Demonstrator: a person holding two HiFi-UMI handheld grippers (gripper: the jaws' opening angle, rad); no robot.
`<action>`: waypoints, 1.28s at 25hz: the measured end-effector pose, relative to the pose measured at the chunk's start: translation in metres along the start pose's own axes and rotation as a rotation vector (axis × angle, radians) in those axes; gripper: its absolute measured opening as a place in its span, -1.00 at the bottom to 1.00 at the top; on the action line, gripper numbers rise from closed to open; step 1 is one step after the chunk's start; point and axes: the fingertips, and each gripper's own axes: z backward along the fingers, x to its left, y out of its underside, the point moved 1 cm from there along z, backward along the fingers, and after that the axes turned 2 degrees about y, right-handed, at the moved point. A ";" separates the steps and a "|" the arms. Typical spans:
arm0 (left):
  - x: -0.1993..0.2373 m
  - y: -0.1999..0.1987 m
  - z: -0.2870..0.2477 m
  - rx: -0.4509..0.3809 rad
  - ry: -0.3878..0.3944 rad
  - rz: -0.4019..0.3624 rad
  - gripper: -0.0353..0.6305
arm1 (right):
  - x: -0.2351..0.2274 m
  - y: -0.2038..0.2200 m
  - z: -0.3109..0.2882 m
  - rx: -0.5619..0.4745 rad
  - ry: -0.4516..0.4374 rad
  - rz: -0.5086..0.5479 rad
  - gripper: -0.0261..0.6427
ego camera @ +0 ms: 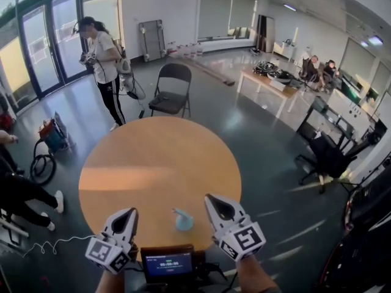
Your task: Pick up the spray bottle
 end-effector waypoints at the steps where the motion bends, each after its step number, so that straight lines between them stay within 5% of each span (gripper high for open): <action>1: 0.001 -0.002 -0.006 -0.003 -0.012 -0.003 -0.88 | -0.004 0.000 -0.004 -0.001 -0.015 0.003 -0.89; 14: 0.029 0.000 -0.043 0.039 -0.141 -0.008 -0.88 | -0.044 0.015 -0.047 0.047 -0.150 -0.035 -0.70; 17: 0.035 0.001 -0.044 0.040 -0.138 -0.009 -0.88 | -0.047 0.017 -0.050 0.054 -0.140 -0.046 -0.70; 20: 0.041 0.005 -0.042 0.050 -0.123 0.012 -0.59 | -0.046 0.022 -0.049 0.065 -0.126 -0.067 -0.57; 32: 0.048 0.042 -0.006 0.094 -0.099 0.043 -0.57 | -0.012 0.053 -0.026 0.108 -0.121 -0.052 -0.30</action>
